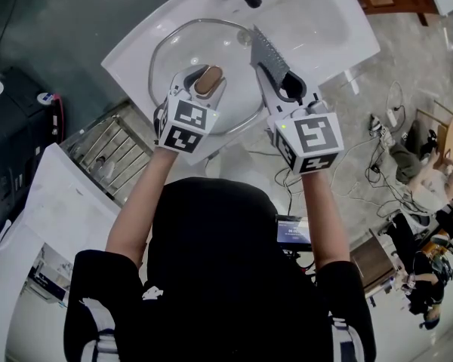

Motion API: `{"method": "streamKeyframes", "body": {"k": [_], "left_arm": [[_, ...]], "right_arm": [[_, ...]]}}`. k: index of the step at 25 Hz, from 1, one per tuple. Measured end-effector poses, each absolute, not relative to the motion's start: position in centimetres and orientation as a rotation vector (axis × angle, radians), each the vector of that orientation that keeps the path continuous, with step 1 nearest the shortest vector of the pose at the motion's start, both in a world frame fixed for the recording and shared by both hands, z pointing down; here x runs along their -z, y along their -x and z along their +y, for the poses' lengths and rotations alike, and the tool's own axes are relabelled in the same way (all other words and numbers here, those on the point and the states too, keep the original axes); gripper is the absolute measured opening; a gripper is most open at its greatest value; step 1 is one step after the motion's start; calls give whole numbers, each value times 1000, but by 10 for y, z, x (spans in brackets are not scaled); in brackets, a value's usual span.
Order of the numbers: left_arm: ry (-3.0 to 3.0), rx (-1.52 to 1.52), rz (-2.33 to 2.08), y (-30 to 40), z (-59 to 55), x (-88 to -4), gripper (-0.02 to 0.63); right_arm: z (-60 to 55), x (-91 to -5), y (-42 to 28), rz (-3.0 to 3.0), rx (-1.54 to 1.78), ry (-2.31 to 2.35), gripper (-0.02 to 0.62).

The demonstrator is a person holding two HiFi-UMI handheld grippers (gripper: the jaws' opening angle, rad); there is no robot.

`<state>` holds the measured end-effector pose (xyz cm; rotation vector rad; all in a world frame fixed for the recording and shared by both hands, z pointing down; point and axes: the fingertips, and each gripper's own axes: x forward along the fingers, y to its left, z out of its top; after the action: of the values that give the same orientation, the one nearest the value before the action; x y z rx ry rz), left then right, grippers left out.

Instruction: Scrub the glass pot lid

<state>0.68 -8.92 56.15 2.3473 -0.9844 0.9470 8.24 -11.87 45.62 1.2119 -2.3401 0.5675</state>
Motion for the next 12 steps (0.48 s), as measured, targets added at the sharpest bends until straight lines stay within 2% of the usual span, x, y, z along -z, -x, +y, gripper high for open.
{"method": "streamKeyframes", "body": {"k": [12], "left_arm": [[-2380,-938,-939,-8,-88,-561,169]], "right_arm": [[-119,-471,-78,-2293,-500,-1131,72]]}}
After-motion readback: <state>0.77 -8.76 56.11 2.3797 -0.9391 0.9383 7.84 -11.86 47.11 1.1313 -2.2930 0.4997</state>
